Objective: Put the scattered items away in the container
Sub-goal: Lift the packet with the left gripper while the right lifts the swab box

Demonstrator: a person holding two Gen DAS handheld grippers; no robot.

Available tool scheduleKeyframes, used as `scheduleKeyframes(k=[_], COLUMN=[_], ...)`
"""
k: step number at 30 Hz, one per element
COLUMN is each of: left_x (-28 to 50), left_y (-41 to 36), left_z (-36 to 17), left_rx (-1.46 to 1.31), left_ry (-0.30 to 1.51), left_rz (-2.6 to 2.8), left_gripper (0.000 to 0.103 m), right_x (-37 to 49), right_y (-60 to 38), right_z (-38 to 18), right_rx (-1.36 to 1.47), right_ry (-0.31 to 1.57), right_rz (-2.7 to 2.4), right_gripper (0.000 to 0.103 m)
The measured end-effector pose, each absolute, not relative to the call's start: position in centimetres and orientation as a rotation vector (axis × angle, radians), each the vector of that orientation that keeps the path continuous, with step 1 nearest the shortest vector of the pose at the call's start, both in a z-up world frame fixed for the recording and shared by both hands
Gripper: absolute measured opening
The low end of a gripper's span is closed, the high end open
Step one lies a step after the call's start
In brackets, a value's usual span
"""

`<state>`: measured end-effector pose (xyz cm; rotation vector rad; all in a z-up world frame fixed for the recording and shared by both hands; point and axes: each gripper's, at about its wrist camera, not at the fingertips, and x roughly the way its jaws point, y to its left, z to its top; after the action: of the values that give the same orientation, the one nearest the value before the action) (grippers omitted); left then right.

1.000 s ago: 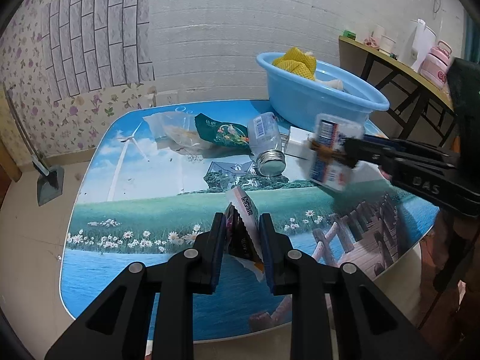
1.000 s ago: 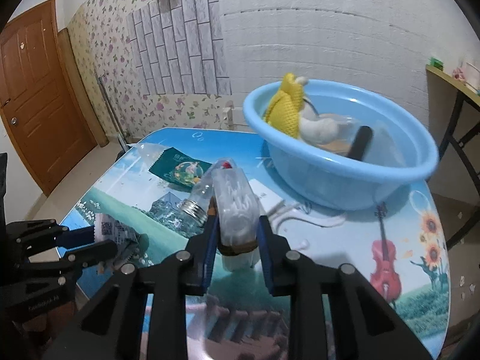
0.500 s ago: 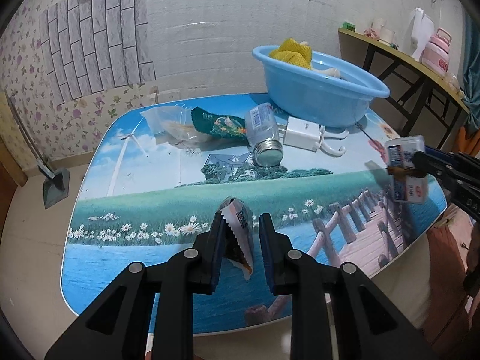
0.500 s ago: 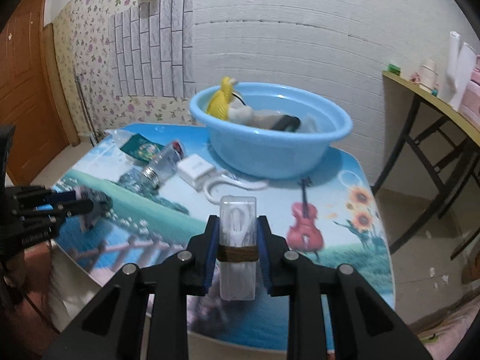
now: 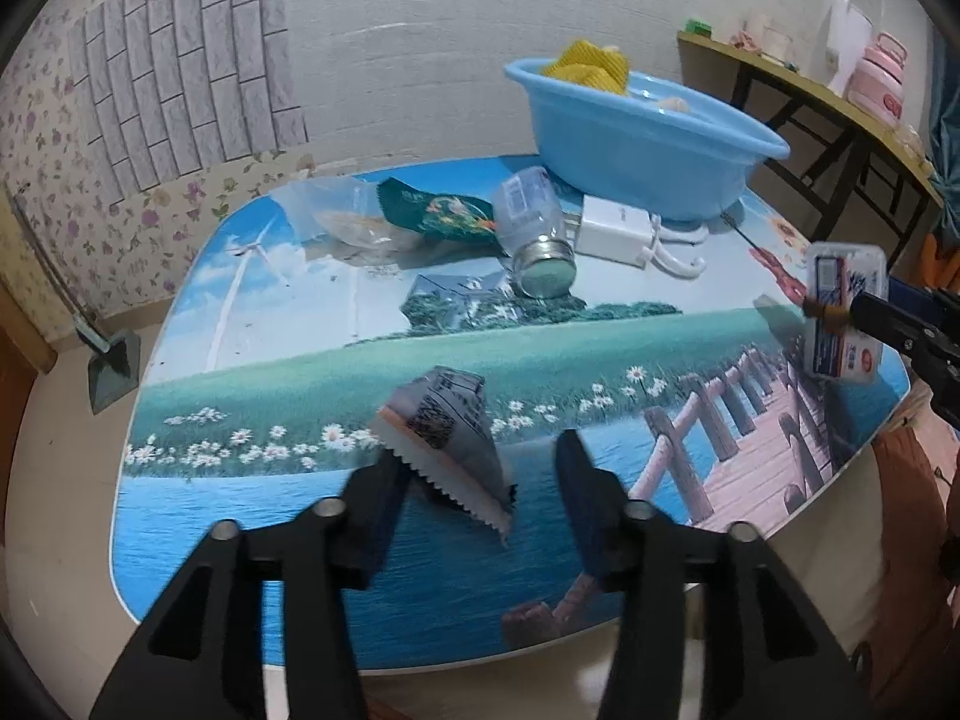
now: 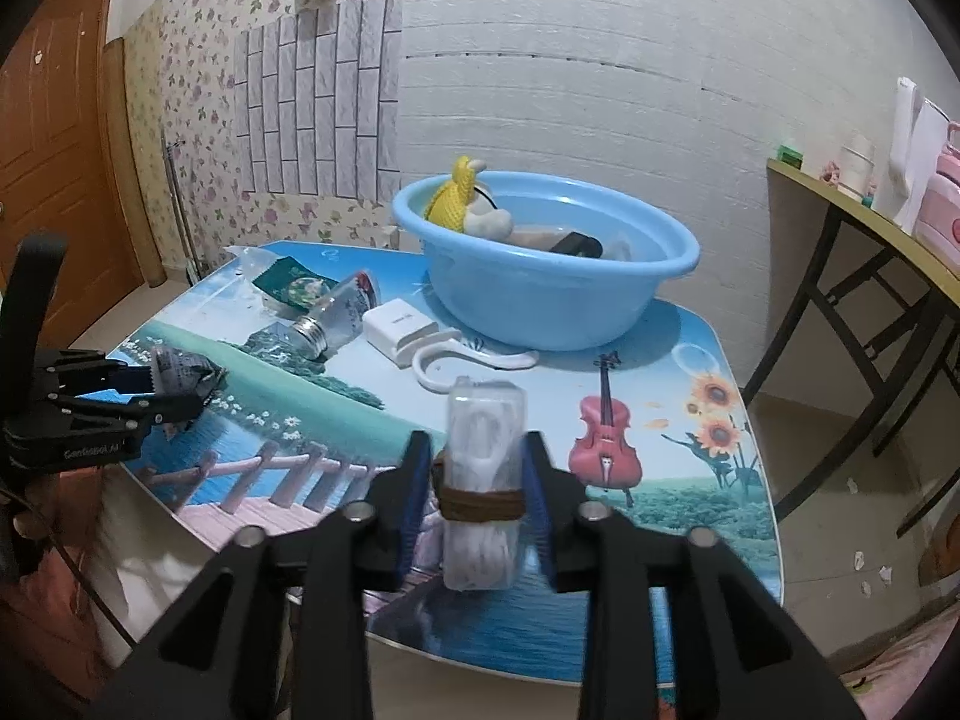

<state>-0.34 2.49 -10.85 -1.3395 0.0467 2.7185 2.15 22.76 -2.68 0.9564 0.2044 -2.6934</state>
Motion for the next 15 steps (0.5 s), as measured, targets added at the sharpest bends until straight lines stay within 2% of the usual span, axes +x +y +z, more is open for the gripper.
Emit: scheduleKeyframes(k=[1, 2, 10, 15], left_x=[-0.4, -0.5, -1.0, -1.3], left_y=[2.5, 2.5, 2.3, 2.9], left_z=[-11.0, -11.2, -12.3, -12.4], left_rx=[-1.348, -1.358, -1.374, -1.381], left_ry=[0.047, 0.044, 0.022, 0.079], left_rz=[2.715, 2.711, 2.684, 2.660], left_gripper=[0.061, 0.063, 0.103, 0.103], right_x=[2.0, 2.0, 1.2, 0.6], right_y=[22.9, 23.1, 23.5, 23.5], right_z=[-2.9, -3.0, -4.9, -6.2], right_rx=[0.968, 0.976, 1.064, 1.118], right_ry=[0.192, 0.183, 0.160, 0.137], right_rz=[-2.695, -2.697, -2.674, -2.634], right_gripper=[0.046, 0.047, 0.048, 0.047])
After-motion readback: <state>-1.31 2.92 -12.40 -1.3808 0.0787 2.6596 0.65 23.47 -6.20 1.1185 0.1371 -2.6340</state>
